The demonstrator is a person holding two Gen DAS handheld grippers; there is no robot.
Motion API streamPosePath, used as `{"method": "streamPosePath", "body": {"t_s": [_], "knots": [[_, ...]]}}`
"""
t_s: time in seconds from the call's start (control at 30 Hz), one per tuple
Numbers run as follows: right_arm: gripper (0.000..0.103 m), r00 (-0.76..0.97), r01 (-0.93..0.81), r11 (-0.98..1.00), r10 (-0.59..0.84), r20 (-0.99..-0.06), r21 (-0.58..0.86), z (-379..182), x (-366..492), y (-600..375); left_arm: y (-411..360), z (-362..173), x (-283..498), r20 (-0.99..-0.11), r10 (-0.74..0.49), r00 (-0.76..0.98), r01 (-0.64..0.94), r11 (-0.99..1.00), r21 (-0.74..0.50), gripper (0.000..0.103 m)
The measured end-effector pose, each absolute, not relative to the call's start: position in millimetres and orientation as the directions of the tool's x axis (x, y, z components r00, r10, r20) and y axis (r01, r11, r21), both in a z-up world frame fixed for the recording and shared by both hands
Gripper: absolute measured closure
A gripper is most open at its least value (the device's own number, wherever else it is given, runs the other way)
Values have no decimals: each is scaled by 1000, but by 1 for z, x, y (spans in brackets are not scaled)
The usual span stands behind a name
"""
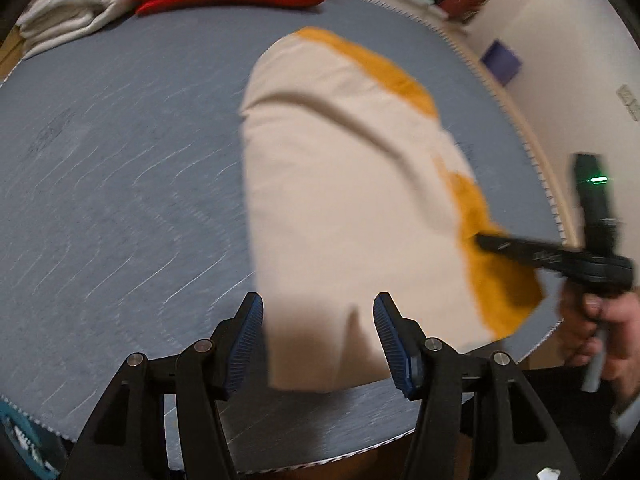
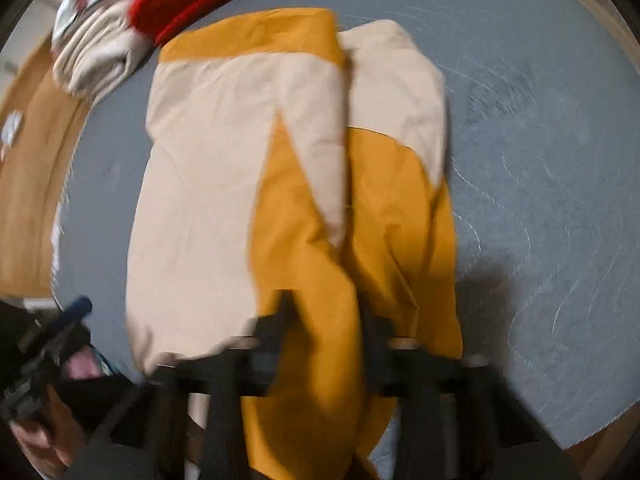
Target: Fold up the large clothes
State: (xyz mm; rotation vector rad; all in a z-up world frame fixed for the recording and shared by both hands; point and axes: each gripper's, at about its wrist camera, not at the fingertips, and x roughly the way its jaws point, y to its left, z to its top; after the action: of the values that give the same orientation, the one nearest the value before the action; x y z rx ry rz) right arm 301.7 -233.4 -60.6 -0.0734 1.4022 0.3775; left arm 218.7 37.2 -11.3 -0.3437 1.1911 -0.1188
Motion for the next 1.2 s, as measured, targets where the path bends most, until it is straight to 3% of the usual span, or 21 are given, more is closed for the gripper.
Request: {"method": "streamPosePath", "body": {"t_s": [0.1, 0.2, 0.27, 0.37, 0.47, 0.63, 0.83, 1.03, 1.2], "knots": [[98, 216, -347, 921, 265, -940, 180, -31, 295, -233, 46, -17, 219, -881, -304, 363, -125, 921, -370, 49], [98, 390, -307, 908, 392, -833, 284, 24, 294, -264, 44, -19, 211, -863, -349, 364, -127, 900, -418, 49], [98, 474, -265, 947, 294, -830, 184, 35, 293, -281, 34, -23, 214, -866, -360, 347, -110, 901, -419, 49], [98, 326, -208, 968, 206, -923, 143, -9, 305, -299, 16, -25, 217, -870, -366, 330, -79, 908, -412, 49], [98, 309, -196, 969, 205, -929, 149, -22, 309, -303, 1, -25, 219, -859, -390, 330, -44, 903, -427, 49], [98, 266, -231, 967, 167, -950, 105, -39, 307, -296, -26, -73, 218, -948, -272, 163, 28, 962, -271, 47], [98, 133, -269, 963, 48, -990, 11, -98, 308, -288, -35, -81, 216, -954, -266, 135, 30, 964, -265, 45], [98, 194, -226, 973, 97, -976, 51, -81, 311, -297, -23, -50, 216, -917, -344, 203, 22, 938, -347, 48], [98, 275, -275, 958, 163, -947, 85, -54, 303, -307, -18, -76, 215, -935, -332, 122, -4, 942, -335, 48]]}}
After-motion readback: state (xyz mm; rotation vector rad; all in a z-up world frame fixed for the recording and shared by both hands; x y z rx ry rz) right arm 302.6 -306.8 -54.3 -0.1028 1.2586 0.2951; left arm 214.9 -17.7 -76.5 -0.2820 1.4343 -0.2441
